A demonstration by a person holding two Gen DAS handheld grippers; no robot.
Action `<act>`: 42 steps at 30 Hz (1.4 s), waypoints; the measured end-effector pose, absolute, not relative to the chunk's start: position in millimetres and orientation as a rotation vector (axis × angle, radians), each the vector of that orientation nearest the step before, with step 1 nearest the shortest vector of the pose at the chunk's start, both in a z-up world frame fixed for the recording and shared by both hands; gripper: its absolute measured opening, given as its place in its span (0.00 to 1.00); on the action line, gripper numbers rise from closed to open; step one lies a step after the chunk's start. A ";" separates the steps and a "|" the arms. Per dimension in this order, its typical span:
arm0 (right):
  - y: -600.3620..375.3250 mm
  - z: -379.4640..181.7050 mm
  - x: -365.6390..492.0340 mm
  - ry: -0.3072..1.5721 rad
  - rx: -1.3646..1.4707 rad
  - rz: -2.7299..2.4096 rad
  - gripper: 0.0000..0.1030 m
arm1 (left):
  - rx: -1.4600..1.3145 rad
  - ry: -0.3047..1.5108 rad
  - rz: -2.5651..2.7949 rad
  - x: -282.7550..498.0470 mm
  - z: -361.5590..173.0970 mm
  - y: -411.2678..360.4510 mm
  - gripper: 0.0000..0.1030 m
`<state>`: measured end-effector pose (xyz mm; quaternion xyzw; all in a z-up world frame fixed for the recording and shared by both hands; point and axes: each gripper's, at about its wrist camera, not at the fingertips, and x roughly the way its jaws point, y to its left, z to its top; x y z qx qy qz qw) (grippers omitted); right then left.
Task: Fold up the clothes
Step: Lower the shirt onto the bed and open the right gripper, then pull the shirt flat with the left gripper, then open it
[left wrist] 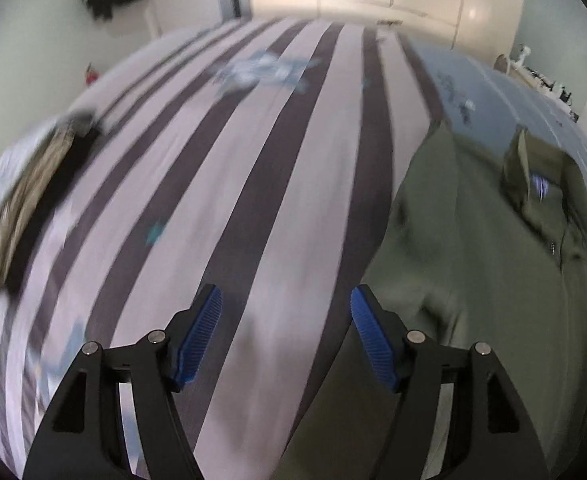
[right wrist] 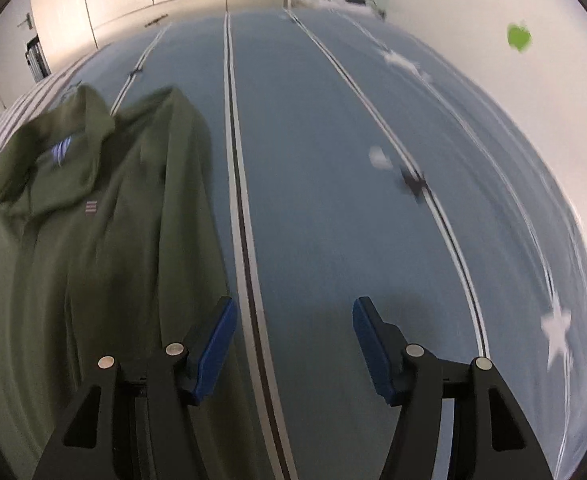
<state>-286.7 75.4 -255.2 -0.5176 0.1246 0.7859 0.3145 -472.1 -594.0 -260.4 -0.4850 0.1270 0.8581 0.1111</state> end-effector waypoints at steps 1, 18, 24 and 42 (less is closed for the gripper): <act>71.9 -256.3 -274.5 0.357 -1.382 2.064 0.55 | -1.457 0.353 2.503 -463.6 -263.4 -603.8 0.63; 17.5 -286.7 -213.2 0.533 -1.532 2.014 0.55 | -1.595 0.486 2.308 -412.2 -308.4 -627.0 0.01; 16.7 -282.7 -217.7 0.550 -1.486 1.982 0.55 | -1.439 0.705 2.575 -490.1 -265.5 -652.3 0.01; 9.4 -272.8 -217.5 0.582 -1.451 1.868 0.55 | -1.274 0.762 2.663 -509.1 -224.3 -667.5 0.47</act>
